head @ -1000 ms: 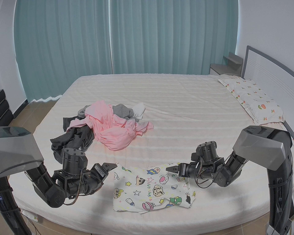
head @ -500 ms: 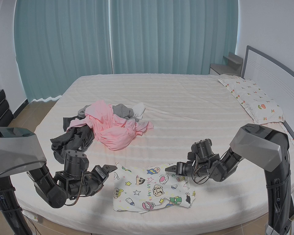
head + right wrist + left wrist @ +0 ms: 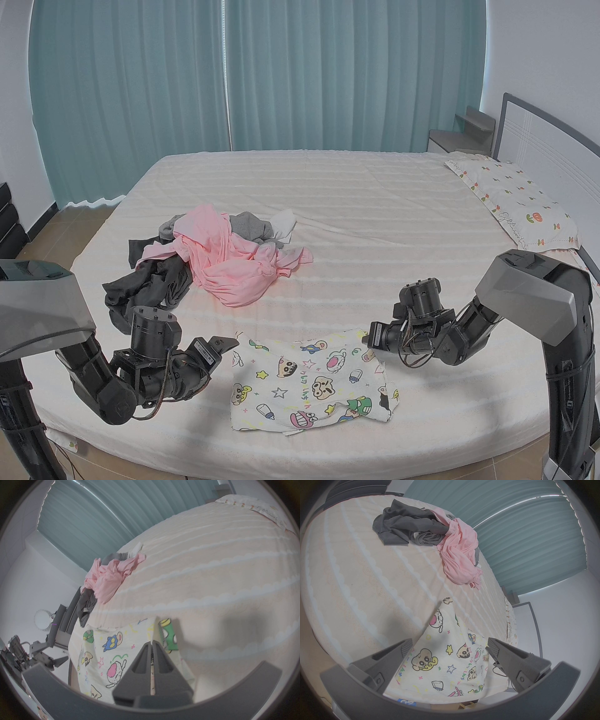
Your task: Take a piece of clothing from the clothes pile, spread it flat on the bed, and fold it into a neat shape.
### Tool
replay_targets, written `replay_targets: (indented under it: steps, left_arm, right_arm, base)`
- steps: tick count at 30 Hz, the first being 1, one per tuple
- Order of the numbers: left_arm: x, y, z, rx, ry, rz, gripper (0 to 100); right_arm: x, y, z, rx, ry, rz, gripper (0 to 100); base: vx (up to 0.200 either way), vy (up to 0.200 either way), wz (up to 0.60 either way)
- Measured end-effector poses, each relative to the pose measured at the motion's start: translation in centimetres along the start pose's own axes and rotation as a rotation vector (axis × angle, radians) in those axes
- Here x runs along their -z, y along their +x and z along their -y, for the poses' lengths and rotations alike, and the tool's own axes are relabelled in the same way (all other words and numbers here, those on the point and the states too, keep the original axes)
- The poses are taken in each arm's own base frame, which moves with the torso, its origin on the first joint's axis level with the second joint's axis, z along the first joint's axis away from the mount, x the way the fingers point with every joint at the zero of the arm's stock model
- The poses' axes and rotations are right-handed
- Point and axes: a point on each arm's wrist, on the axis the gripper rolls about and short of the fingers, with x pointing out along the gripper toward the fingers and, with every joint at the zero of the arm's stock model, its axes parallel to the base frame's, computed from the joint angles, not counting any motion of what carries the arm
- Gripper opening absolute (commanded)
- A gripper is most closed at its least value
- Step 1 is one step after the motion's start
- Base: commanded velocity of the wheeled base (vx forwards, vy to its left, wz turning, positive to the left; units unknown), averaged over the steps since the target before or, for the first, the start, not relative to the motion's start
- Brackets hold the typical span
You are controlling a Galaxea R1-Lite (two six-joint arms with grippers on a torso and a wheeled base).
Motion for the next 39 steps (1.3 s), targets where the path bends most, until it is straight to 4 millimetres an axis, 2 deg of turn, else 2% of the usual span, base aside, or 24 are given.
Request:
replay_targets:
  steps: [8, 17, 39]
  left_arm:
    - [0.0, 0.1, -0.1, -0.004, 0.002, 0.001, 100]
    - [0.0, 0.1, -0.1, -0.004, 0.003, 0.001, 100]
    - [0.0, 0.2, 0.0, -0.003, 0.003, 0.002, 100]
  right_arm:
    - [-1.1, -0.4, 0.7, 0.002, 0.025, 0.063, 0]
    - [-1.9, -0.4, 0.4, -0.046, 0.057, 0.148, 0]
    - [-2.0, 1.1, 1.0, 0.01, 0.072, 0.239, 0]
  base:
    - [0.0, 0.0, 0.0]
    - [0.0, 0.0, 0.0]
    - [0.0, 0.0, 0.0]
